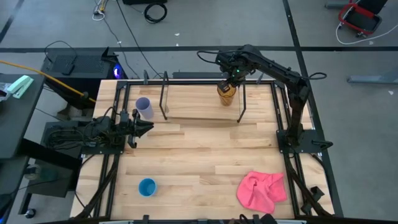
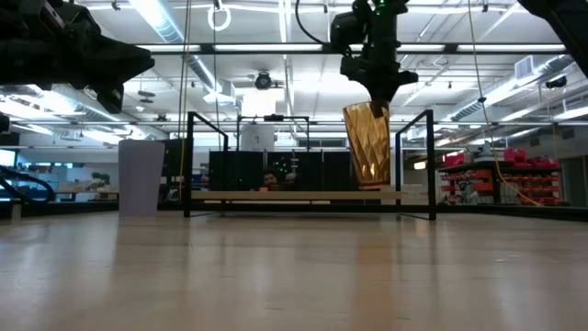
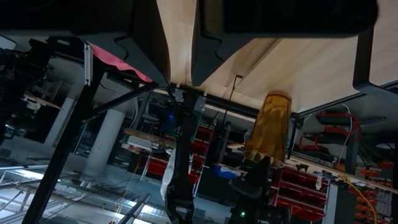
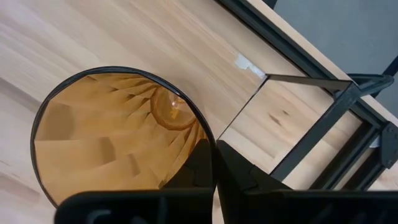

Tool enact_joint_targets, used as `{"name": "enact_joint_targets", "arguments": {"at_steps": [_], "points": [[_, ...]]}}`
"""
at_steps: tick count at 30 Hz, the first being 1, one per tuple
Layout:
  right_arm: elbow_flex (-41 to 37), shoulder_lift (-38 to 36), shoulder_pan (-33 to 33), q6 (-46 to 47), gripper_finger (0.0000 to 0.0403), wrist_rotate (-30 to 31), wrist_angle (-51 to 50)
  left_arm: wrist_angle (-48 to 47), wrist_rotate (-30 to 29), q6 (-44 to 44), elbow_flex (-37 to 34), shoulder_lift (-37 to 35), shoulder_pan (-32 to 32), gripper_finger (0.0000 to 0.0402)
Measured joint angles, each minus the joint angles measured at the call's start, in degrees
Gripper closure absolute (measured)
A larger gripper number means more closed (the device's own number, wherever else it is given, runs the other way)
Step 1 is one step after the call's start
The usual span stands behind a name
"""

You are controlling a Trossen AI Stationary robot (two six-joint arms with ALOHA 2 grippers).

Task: Stack small to large cups/mugs on shelf
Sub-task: Put the brown glass on the shelf

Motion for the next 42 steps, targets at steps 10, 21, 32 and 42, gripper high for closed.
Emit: {"name": "enact_joint_targets", "arguments": {"at_steps": [10, 21, 32, 42], "points": [[0.0, 0.9, 0.0, -0.6, 0.0396, 0.0, 1.2, 0.0, 0.0, 0.0, 0.0, 0.0, 0.0, 0.0333], [0.0, 0.9, 0.0, -0.8, 0.0394, 0.0, 1.8, 0.0, 0.0, 0.0, 0.0, 0.0, 0.0, 0.0327], [-2.4, 0.9, 0.0, -1.7, 0.0347, 0.0, 4.5, 0.0, 0.0, 0.0, 0.0, 0.0, 0.0, 0.0331], [-3.9, 0.8, -0.9, -1.9, 0.0344, 0.0, 4.6, 0.0, 0.0, 0.0, 0.0, 0.0, 0.0, 0.0332]]}}
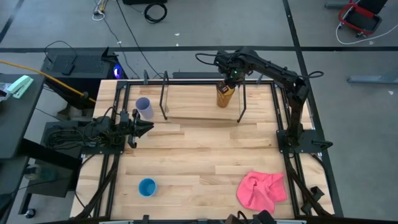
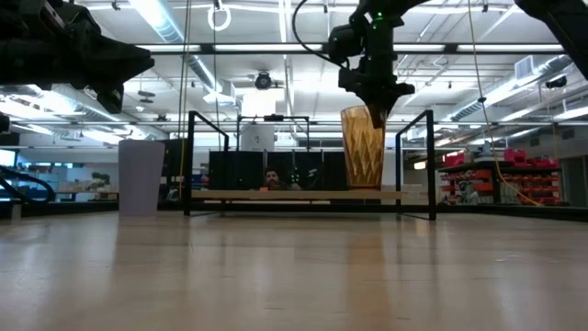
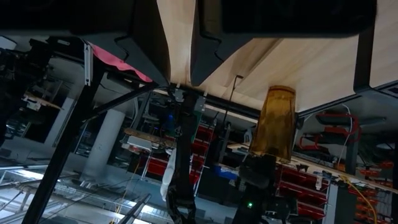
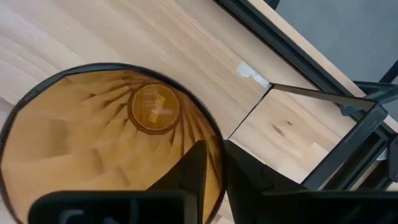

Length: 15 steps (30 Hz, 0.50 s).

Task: Stack small to large cups/mugs on shelf
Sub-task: Put the brown glass on the shelf

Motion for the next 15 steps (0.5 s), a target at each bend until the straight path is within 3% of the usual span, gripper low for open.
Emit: {"name": "enact_joint_targets", "arguments": {"at_steps": [15], "points": [[0.2, -0.5, 0.0, 0.5, 0.0343, 0.0, -0.1, 0.0, 0.0, 0.0, 0.0, 0.0, 0.0, 0.0327]]}}
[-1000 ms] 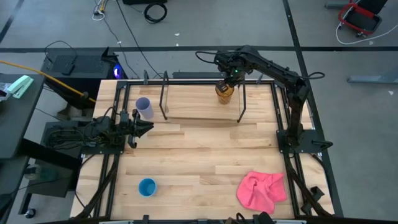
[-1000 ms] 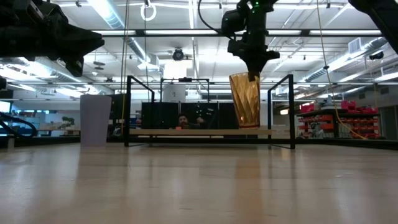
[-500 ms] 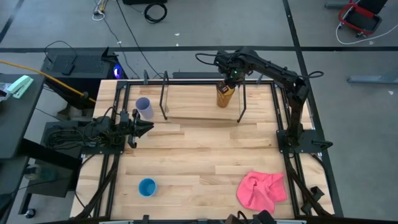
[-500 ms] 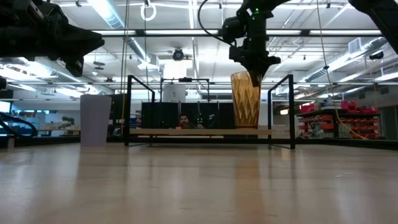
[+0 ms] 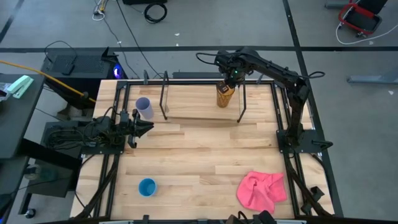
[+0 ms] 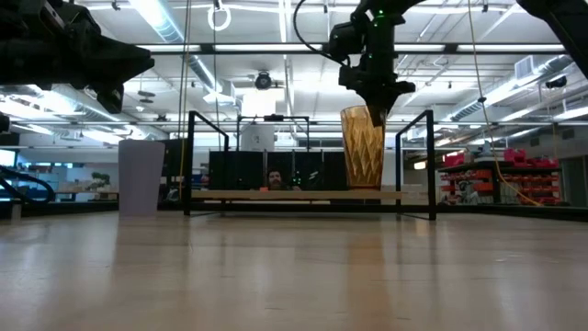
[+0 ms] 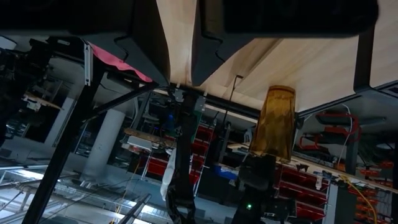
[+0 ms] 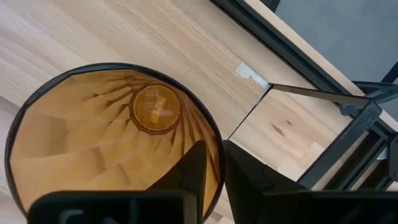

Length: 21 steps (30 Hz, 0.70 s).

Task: Stack small to large cups/mugs on shelf
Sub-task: Put the brown glass on the shelf, then put the purple cup on the shelf

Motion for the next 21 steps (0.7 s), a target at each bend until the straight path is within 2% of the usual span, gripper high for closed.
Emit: {"name": "enact_joint_targets", "arguments": {"at_steps": [11, 21], "points": [[3.4, -0.6, 0.2, 0.2, 0.0343, 0.0, -0.2, 0.0, 0.0, 0.0, 0.0, 0.0, 0.0, 0.0324], [3.4, -5.9, 0.2, 1.0, 0.0343, 0.0, -0.6, 0.0, 0.0, 0.0, 0.0, 0.0, 0.0, 0.033]]}}
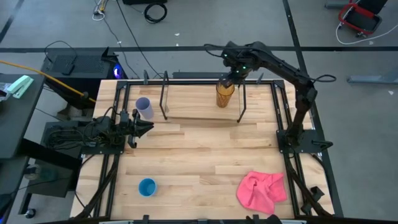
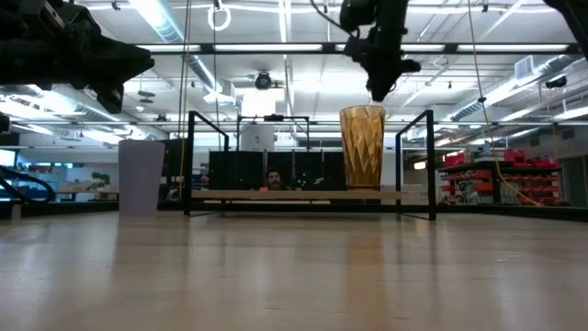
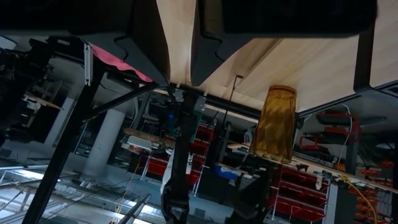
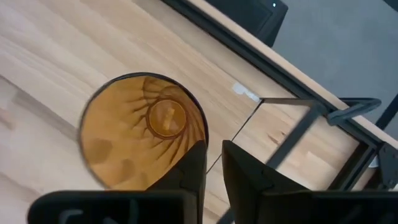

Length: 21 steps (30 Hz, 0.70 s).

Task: Stack small to large cups/mugs on shelf
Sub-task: Put the purple cup on the shelf

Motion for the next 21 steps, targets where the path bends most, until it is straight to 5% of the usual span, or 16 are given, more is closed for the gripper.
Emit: {"name": "enact_joint_targets", "arguments": {"at_steps": [7, 11, 14, 21], "points": [[0.0, -7.5, 3.2, 6.5, 0.0343, 0.7, -3.1, 0.0, 0.0, 0.0, 0.0, 0.0, 0.0, 0.0322], [-0.2, -11.1, 9.3, 9.7, 0.0343, 9.8, -5.3, 0.0, 0.0, 0.0, 0.0, 0.0, 0.0, 0.0322], [-2.9, -13.9, 13.5, 13.7, 0.0343, 14.9, -5.3, 0.0, 0.0, 0.0, 0.0, 0.0, 0.0, 0.0322], [-16.1, -19.6, 16.4, 17.9, 0.0343, 15.8, -3.7, 2.7, -4.5, 3.7, 1.2, 0.0, 0.0, 0.0324]]}}
